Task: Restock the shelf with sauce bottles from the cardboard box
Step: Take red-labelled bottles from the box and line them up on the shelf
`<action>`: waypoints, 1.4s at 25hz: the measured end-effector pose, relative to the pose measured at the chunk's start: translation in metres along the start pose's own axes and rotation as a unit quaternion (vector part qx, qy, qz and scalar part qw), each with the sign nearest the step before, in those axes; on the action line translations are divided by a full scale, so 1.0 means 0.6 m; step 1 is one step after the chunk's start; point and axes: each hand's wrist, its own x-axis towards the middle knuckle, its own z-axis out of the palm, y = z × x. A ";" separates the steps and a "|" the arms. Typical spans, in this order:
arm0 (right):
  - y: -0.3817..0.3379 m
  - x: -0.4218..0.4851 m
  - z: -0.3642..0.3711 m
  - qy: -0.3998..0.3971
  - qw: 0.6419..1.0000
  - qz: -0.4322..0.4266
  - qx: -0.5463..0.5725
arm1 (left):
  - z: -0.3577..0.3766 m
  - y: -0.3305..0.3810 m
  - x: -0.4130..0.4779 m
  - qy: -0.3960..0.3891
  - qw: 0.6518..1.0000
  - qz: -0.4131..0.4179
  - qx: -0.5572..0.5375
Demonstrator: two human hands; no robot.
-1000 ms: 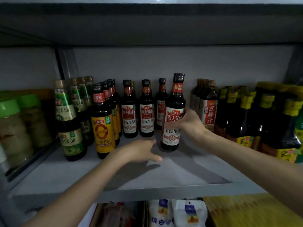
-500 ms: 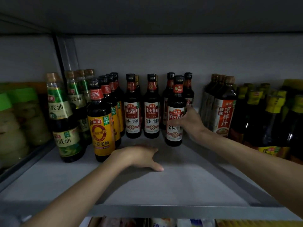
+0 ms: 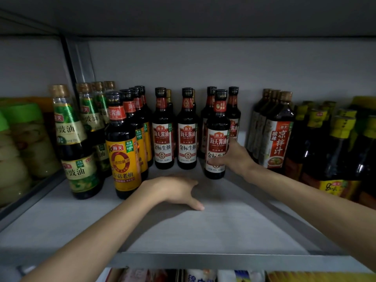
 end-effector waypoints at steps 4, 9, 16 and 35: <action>0.002 0.016 0.011 0.009 0.999 0.009 0.033 | -0.002 -0.001 -0.001 0.002 1.000 0.008 0.006; 0.015 0.055 0.028 0.023 0.999 0.014 0.030 | -0.002 -0.002 -0.006 0.003 1.000 0.010 0.018; 0.032 0.084 0.034 0.023 1.000 0.007 0.019 | -0.003 -0.003 -0.005 0.007 1.000 0.013 0.025; 0.044 0.094 0.047 0.049 0.999 0.000 0.004 | 0.000 -0.008 0.001 0.006 1.000 0.018 0.023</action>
